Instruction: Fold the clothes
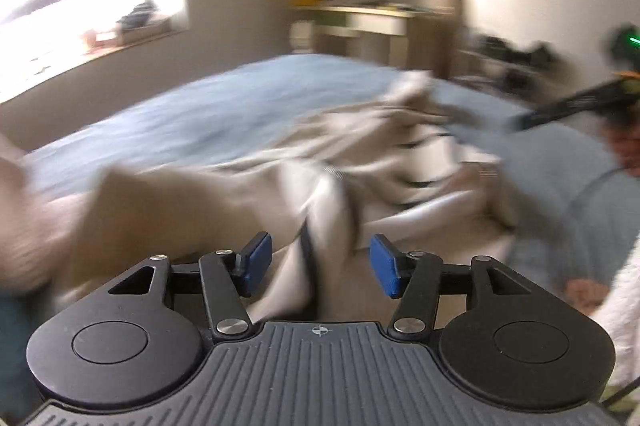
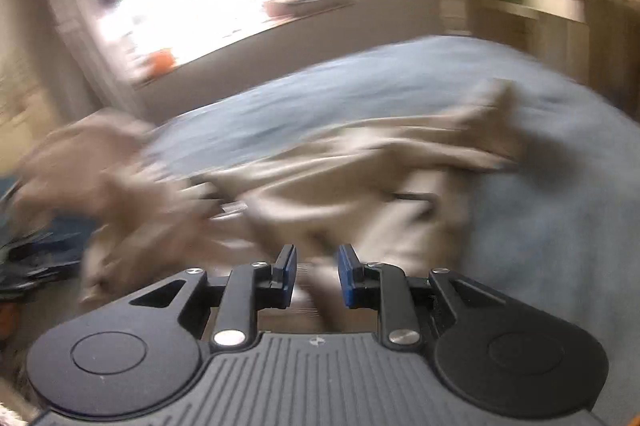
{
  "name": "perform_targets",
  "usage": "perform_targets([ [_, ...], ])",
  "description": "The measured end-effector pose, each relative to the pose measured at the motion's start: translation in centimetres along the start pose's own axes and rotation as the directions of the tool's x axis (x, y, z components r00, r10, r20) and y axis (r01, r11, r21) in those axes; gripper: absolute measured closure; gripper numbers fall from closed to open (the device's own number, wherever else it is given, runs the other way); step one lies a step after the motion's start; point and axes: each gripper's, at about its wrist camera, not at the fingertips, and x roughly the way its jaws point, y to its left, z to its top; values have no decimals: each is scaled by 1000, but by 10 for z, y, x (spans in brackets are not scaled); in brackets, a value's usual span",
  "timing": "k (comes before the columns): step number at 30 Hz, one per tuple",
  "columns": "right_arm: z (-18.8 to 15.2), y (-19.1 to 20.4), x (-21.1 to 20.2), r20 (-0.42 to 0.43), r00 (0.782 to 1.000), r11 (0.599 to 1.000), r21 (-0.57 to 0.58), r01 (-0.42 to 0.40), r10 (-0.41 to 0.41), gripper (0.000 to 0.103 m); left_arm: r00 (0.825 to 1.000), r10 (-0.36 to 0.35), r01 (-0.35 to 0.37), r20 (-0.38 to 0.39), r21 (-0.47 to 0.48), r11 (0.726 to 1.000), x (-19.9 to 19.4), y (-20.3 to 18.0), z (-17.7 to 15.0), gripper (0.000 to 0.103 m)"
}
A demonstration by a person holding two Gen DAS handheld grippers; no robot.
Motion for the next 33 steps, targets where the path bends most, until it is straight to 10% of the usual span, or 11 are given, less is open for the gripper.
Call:
perform_targets([
  [4, -22, 47, 61, -160, 985, 982, -164, -90, 63, 79, 984, -97, 105, -151, 49, 993, 63, -24, -6, 49],
  [10, -51, 63, 124, -284, 958, 962, -249, -115, 41, 79, 965, 7, 64, -262, 261, 963, 116, -50, -36, 47],
  [15, -67, 64, 138, -294, 956, 956, -280, -85, -1, 79, 985, 63, -10, -162, 309, 951, 128, -44, -57, 0],
  [23, -71, 60, 133, -293, 956, 966, -247, -82, 6, 79, 999, 47, -49, 15, 282, 958, 115, -37, -82, 0],
  [33, -68, 62, 138, -307, 952, 970, -235, -68, -7, 79, 970, 169, -232, 175, 460, 857, 107, -74, -101, 0],
])
